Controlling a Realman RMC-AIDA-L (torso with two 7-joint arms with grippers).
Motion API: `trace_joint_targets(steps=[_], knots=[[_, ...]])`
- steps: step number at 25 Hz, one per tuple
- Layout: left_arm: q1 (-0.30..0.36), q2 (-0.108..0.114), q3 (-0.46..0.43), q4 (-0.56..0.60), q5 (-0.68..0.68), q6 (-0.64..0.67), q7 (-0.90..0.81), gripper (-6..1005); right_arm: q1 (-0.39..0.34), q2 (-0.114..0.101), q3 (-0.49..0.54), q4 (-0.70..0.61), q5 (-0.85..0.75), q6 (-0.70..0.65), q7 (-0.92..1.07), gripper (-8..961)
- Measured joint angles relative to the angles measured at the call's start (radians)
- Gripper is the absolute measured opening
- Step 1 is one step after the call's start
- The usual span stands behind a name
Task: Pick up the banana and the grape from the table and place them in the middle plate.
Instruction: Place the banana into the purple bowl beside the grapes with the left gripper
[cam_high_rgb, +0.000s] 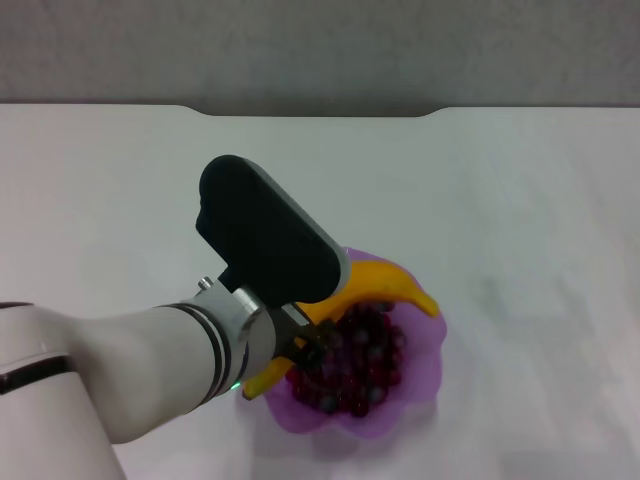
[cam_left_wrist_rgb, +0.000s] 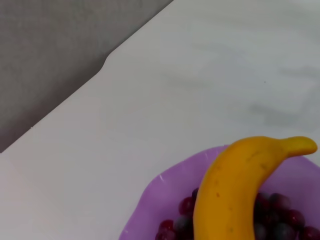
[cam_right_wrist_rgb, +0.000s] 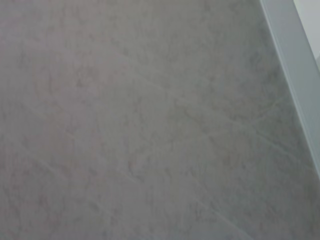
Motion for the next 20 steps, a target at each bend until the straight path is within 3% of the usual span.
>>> trace_joint_targets(steps=[10,15,20], knots=[[-0.002,-0.014,-0.011,0.008,0.004,-0.005,-0.002,633,0.000,0.000,0.000,0.000,0.000,0.000,0.001,878],[0.004,-0.016,-0.016,-0.005,0.025,-0.012,-0.006,854,0.000,0.000,0.000,0.000,0.000,0.000,0.002,878],[0.028,-0.018,-0.053,-0.018,0.071,-0.062,-0.008,890,-0.001,0.000,0.000,0.000,0.000,0.000,0.002,878]])
